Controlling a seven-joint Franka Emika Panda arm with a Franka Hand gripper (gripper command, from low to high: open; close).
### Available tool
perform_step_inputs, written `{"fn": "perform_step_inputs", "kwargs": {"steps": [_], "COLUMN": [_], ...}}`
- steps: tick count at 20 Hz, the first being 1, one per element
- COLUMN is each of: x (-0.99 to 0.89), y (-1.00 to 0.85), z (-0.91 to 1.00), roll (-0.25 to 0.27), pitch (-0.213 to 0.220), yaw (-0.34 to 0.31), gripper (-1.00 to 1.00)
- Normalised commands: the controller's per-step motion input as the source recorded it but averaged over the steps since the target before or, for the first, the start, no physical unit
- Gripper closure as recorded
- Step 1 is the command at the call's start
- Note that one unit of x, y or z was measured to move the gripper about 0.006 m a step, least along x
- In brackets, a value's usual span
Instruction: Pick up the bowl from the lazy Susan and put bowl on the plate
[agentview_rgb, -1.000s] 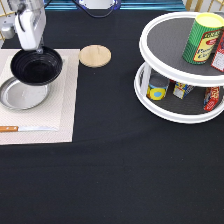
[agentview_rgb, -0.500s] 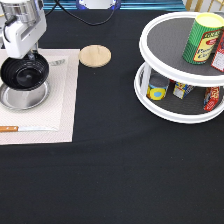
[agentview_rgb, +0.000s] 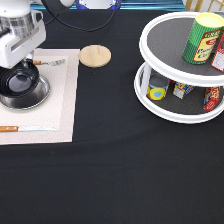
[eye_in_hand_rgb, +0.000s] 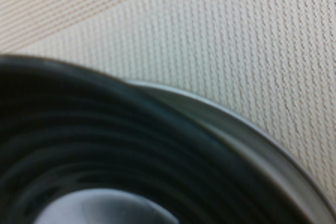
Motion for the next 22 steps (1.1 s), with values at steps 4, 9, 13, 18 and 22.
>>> {"fn": "perform_step_inputs", "kwargs": {"steps": [4,9,13,18,22], "x": [0.33,0.12,0.09,0.29,0.17], "y": [0.04,0.28,0.31,0.18,-0.06], "z": [-0.01,-0.02,-0.03,0.01,0.0], "roll": [-0.002,-0.012,-0.002,-0.003,0.0], "pitch": [0.061,0.043,0.027,0.093,0.108], "yaw": [-0.098,-0.025,0.0,0.001,-0.008], "gripper": [1.0,1.0,1.0,1.0,1.0]}}
